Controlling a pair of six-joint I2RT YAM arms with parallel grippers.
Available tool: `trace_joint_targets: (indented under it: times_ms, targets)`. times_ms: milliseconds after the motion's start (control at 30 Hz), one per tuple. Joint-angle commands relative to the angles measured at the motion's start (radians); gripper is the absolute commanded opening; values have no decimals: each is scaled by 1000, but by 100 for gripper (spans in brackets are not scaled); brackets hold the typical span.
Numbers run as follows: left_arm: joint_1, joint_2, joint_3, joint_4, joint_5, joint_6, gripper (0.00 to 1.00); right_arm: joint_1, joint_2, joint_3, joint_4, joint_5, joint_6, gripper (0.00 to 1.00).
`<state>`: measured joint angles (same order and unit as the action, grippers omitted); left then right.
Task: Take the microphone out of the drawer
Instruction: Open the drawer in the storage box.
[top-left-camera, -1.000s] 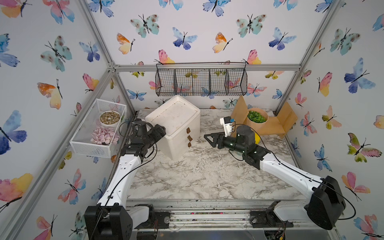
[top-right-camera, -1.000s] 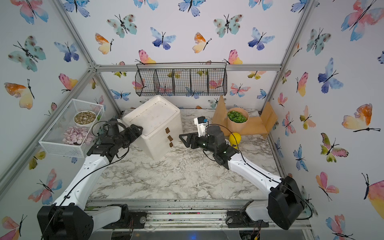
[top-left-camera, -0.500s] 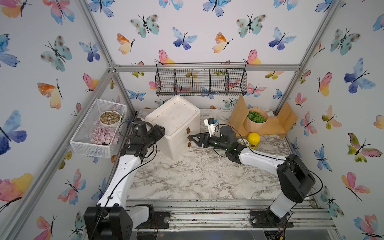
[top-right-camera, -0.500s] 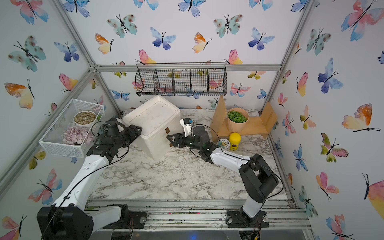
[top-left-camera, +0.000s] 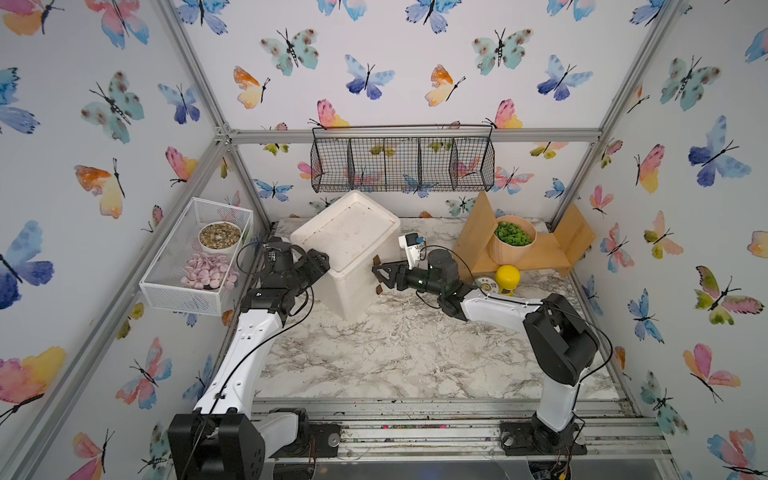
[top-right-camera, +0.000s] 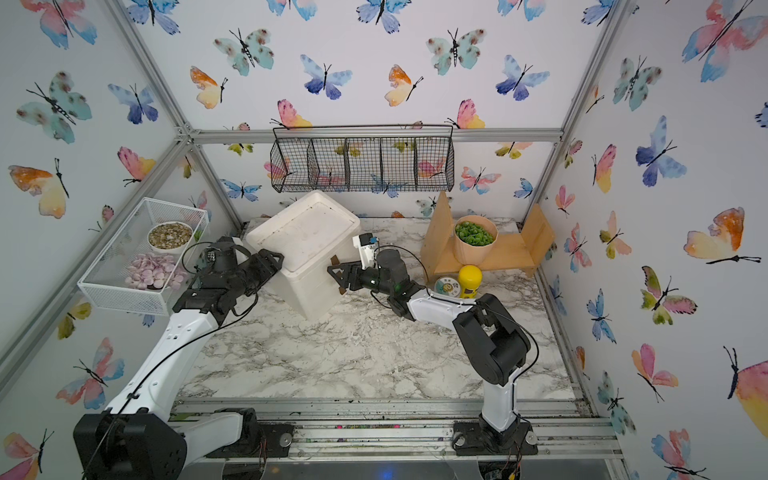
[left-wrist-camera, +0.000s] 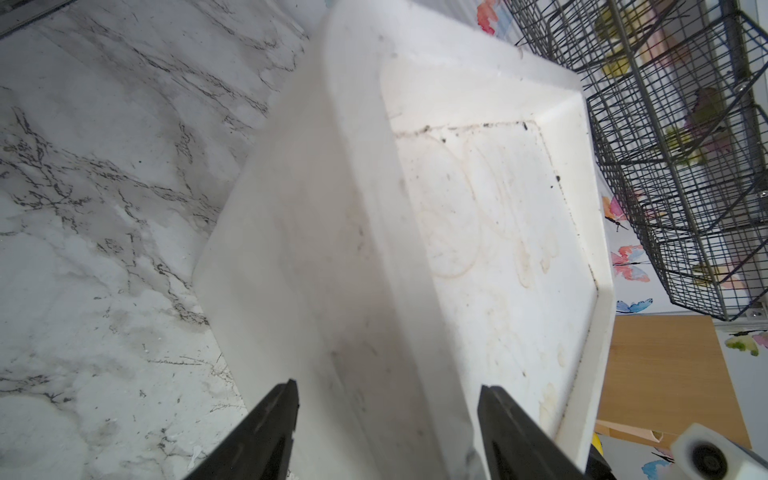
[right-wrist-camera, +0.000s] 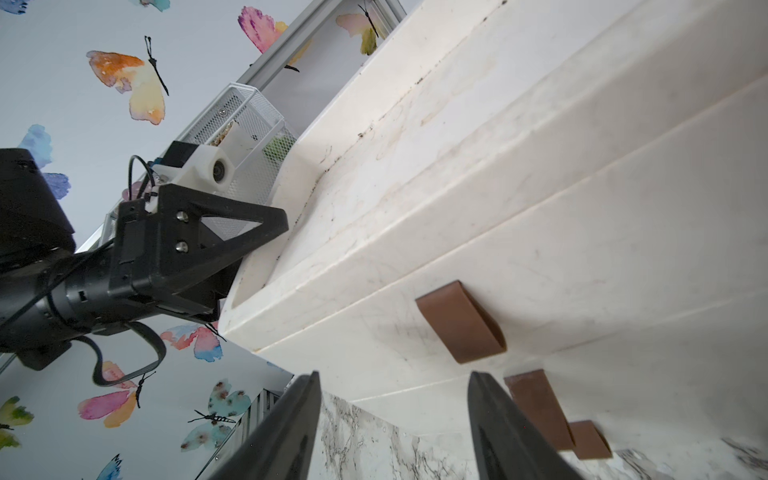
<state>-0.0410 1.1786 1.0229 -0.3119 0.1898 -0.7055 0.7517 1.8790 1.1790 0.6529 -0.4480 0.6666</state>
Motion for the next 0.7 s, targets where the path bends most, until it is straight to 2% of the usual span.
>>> trace_joint_targets:
  times_ms: [0,567,667]
  targets:
    - [1,-24,-5,-3,1,-2,74,0,19,21,47,12,5,62]
    - [1,-20,-15,6,29,-25,75,-28,85,88,64,52,13,62]
    - [2,-15,-12,4,34,-25,75,-28,100,109,54,39,13,58]
